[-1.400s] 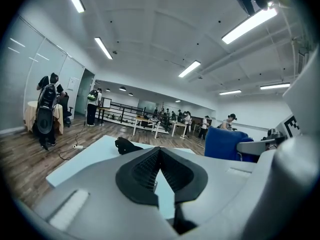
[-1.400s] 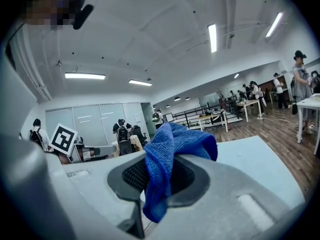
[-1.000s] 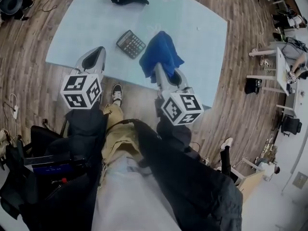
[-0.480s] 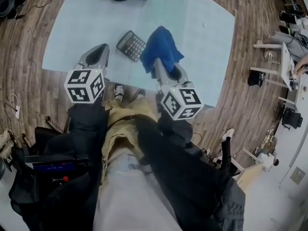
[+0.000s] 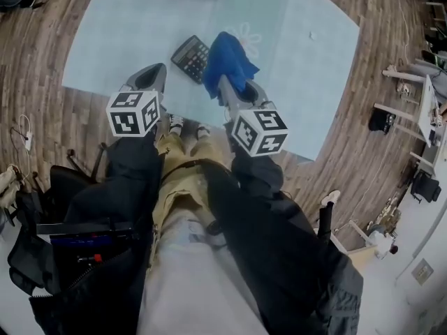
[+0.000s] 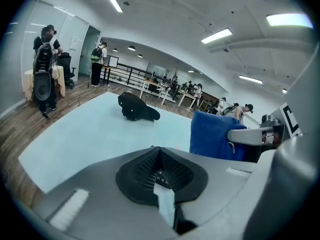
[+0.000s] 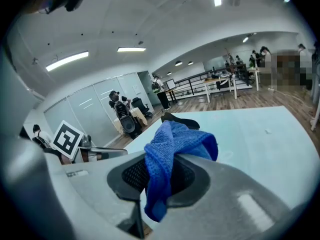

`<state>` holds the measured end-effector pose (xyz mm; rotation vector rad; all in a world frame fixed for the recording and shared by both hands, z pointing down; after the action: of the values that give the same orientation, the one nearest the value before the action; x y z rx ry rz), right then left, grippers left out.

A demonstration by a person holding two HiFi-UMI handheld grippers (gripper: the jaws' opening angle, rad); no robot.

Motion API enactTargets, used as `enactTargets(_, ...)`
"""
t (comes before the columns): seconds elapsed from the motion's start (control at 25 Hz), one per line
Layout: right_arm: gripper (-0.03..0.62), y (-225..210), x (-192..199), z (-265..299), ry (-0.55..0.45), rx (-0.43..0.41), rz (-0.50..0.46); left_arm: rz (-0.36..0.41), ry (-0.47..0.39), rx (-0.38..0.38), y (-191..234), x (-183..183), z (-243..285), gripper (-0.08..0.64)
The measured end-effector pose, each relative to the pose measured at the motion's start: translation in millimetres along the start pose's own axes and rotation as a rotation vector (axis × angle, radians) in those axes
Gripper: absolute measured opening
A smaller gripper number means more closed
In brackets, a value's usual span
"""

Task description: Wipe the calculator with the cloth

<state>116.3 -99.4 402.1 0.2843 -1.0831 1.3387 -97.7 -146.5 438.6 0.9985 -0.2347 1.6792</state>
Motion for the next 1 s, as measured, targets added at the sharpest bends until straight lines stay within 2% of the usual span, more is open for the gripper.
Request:
enactTargets(0.2,0.077,-14.0,17.0,25.9,0.091,-0.029,0.014,-0.032,0.053,-0.019,7.8,19.1,13.6,0.002)
enactTargets(0.6,0.077,-52.7,24.2,62.0,0.192,0.006,-0.027,-0.083,0.123,-0.025,16.2,35.2,42.6,0.002)
enactTargets(0.84,0.077,-76.7,5.6,101.2,0.22,0.067,-0.224,-0.099,0.138,-0.041,25.3,34.2,53.8,0.002)
enactTargets(1.0,0.077,-77.6,18.4,135.6,0.282,0.075,-0.374,-0.104,0.146,-0.049,31.5,35.6,63.2,0.002)
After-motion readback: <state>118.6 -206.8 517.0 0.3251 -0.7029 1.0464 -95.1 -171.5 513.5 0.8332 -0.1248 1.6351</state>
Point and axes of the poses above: the fingertips, and each gripper's own axes: z forward along the fingers, y to its left, x out of its underside, the point moved 7 cm from there along -z, backward along the fingers, and after that the axes turned 3 degrees about -x, right-handed, at the moved point
